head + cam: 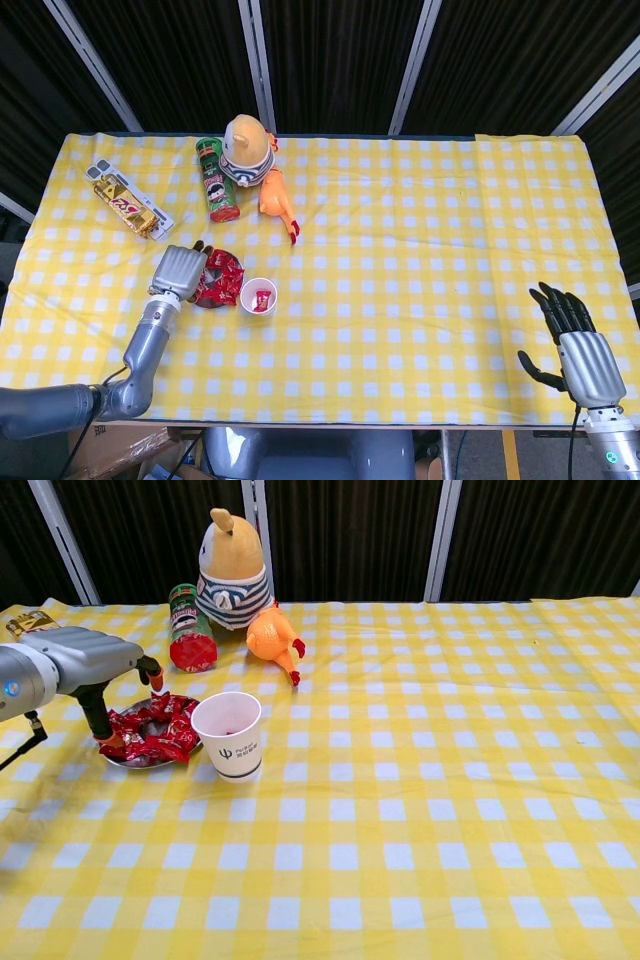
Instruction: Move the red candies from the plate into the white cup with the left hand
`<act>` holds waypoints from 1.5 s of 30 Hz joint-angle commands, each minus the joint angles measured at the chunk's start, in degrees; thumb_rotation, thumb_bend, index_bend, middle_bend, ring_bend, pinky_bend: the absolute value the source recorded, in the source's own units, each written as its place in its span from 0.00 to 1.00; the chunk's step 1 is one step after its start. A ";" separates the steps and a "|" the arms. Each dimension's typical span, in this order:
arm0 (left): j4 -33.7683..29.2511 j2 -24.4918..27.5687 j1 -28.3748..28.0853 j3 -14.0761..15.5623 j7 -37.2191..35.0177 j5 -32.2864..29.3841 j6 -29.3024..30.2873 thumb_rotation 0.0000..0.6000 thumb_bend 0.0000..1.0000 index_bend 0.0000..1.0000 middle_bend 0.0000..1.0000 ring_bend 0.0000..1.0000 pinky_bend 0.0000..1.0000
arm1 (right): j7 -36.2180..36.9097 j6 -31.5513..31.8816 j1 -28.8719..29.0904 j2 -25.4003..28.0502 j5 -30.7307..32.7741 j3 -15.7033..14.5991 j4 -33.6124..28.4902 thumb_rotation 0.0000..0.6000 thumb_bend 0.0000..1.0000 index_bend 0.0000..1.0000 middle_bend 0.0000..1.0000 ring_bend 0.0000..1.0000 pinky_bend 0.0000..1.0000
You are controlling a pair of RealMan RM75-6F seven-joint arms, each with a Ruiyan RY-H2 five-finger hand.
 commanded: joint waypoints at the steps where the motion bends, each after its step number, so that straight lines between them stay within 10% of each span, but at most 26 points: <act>1: 1.09 -1.08 -0.51 -0.12 0.51 -0.91 -0.70 1.00 0.19 0.25 0.20 0.72 0.83 | 0.06 -0.02 0.01 0.02 0.05 0.03 -0.01 1.00 0.39 0.00 0.00 0.00 0.00; 45: 5.57 -4.11 1.61 0.89 -1.87 4.58 1.16 1.00 0.46 0.50 0.60 0.74 0.85 | 0.07 -0.09 -0.06 0.03 -0.03 -0.14 -0.34 1.00 0.39 0.00 0.00 0.00 0.00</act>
